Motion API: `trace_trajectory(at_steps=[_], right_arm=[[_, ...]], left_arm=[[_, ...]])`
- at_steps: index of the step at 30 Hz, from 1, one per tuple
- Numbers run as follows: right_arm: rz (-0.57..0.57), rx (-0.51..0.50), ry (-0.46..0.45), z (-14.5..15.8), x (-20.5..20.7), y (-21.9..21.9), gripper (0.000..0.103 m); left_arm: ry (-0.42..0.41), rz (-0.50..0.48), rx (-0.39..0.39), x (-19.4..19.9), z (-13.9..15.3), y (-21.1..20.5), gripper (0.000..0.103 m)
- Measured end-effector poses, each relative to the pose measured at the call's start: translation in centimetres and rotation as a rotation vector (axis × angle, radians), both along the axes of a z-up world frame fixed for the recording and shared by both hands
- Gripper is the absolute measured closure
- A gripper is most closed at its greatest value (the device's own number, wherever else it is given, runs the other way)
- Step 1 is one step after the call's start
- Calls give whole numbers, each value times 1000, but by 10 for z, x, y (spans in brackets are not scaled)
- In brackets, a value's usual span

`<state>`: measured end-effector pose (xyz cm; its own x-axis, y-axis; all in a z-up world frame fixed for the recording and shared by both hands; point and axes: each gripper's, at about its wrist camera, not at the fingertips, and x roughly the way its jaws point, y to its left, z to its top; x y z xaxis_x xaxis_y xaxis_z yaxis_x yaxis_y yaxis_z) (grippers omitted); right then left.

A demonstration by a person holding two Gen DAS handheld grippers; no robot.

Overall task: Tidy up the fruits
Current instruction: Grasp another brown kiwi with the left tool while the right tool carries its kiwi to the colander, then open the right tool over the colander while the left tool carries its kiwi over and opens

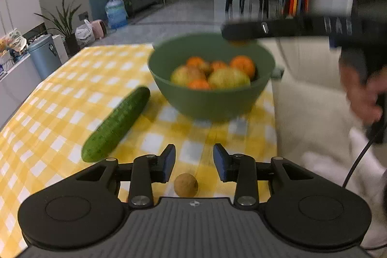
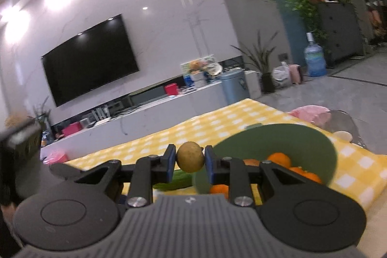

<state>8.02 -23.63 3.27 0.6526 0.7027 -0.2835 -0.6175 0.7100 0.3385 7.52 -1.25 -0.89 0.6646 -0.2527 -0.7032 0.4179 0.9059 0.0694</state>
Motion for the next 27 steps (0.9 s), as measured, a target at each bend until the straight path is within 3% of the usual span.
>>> trace_trajectory(at_steps=[10, 12, 15, 16, 18, 19, 21, 23, 27], right_arm=[[7, -17, 18, -4, 1, 0, 81], [4, -18, 22, -3, 4, 2, 81], [-2, -25, 29, -4, 6, 3, 81], [-4, -26, 30, -4, 7, 3, 81], [-25, -29, 27, -4, 6, 2, 81], [-38, -26, 25, -3, 7, 1, 81], [-80, -7, 16, -3, 7, -5, 81], [-139, 24, 17, -2, 8, -12, 81], [-244, 70, 48, -5, 14, -28, 81]], left_arm=[[102, 15, 157, 1, -22, -2, 58], [108, -2, 172, 0, -23, -3, 53], [128, -12, 190, 2, -29, -8, 53], [133, -8, 179, 3, -30, -7, 64], [134, 15, 179, 4, -27, -6, 74], [129, 38, 170, 6, -24, -4, 75], [118, 78, 121, 9, -16, 1, 75], [80, 127, 23, 9, -1, 11, 75], [-35, 225, -255, 5, 30, 33, 75]])
